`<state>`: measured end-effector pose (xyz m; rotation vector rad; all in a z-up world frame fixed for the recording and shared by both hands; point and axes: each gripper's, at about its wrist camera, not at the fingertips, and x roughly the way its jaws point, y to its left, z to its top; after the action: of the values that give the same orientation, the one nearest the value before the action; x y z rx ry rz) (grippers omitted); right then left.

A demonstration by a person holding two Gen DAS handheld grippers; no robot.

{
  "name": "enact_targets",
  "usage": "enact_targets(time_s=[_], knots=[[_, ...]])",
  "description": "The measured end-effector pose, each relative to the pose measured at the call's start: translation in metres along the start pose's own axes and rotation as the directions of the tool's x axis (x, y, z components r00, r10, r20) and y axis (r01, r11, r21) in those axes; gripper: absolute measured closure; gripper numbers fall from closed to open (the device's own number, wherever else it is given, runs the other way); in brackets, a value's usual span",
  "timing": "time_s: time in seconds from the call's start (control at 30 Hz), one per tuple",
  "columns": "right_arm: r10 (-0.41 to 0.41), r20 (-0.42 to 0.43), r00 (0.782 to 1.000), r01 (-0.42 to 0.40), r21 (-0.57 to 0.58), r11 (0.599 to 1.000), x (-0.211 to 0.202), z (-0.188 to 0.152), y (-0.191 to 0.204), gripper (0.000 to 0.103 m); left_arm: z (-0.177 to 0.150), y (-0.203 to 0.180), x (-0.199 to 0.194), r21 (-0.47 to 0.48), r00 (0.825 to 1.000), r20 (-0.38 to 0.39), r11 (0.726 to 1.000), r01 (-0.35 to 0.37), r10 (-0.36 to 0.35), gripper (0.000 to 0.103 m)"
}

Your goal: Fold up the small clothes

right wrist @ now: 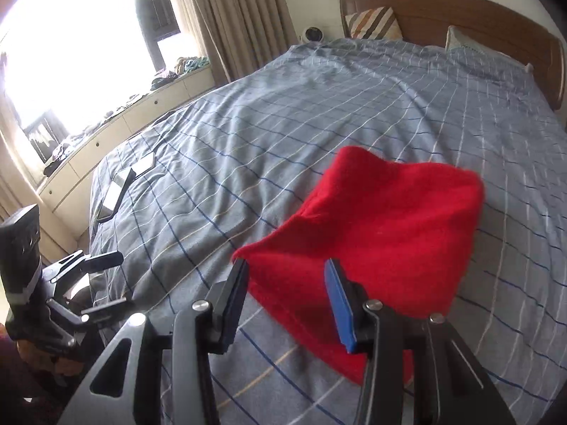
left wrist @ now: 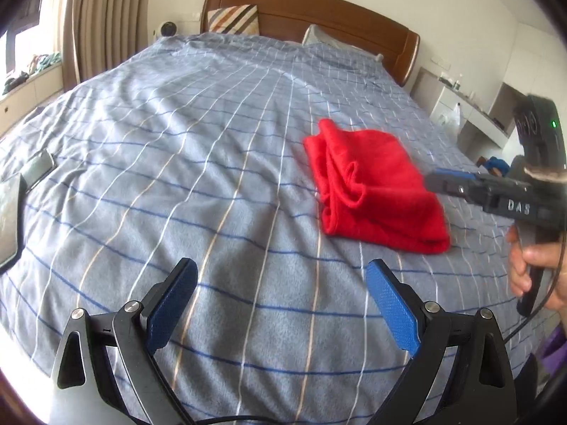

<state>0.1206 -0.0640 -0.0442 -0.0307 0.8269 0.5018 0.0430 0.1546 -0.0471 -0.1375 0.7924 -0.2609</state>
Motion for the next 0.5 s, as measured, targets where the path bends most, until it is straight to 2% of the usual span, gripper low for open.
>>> enact_targets(time_s=[0.07,0.1,0.13,0.2,0.27,0.3,0.33,0.37,0.43,0.5], knots=[[-0.086,-0.001,0.996,0.086,0.01,0.996,-0.009,-0.011,-0.014,0.058,0.02,-0.016,0.012,0.016,0.999,-0.001,0.999,0.043,-0.043,0.006],[-0.098,-0.029,0.995,0.099,0.037,0.994,-0.004,-0.018,-0.024,0.058,0.029,-0.025,0.019,0.027,0.998,0.007,0.998,0.061,-0.061,0.006],[-0.091,-0.06,0.994,0.095,0.071,0.993,0.004,-0.025,-0.032,0.058,0.037,-0.035,0.028,0.038,0.998,0.011,0.997,0.069,-0.07,0.004],[-0.066,-0.109,0.992,0.077,0.096,0.992,0.026,-0.042,-0.036,0.058,0.051,-0.052,0.06,0.044,0.997,-0.033,0.996,0.071,-0.069,0.003],[-0.061,-0.169,0.984,0.08,0.111,0.991,0.049,-0.06,-0.032,0.056,0.054,-0.057,0.097,0.03,0.995,-0.097,0.999,0.016,-0.013,0.003],[-0.077,-0.161,0.984,0.095,0.107,0.99,0.051,-0.067,-0.028,0.056,0.052,-0.055,0.115,0.036,0.99,-0.132,0.998,-0.048,0.052,0.004],[-0.099,-0.142,0.985,0.112,0.088,0.99,0.049,-0.073,-0.022,0.056,0.047,-0.052,0.131,0.062,0.976,-0.17,0.99,-0.126,0.135,0.009],[-0.102,-0.137,0.985,0.113,0.08,0.99,0.045,-0.076,-0.021,0.056,0.04,-0.045,0.144,0.085,0.96,-0.21,0.982,-0.169,0.183,0.008],[-0.065,-0.15,0.987,0.08,0.095,0.992,0.035,-0.081,-0.023,0.056,0.033,-0.03,0.141,0.067,0.966,-0.214,0.989,-0.131,0.143,0.006],[-0.017,-0.175,0.984,0.04,0.128,0.991,0.019,-0.084,-0.03,0.058,0.036,-0.019,0.128,0.07,0.965,-0.215,0.988,-0.135,0.147,0.004]])
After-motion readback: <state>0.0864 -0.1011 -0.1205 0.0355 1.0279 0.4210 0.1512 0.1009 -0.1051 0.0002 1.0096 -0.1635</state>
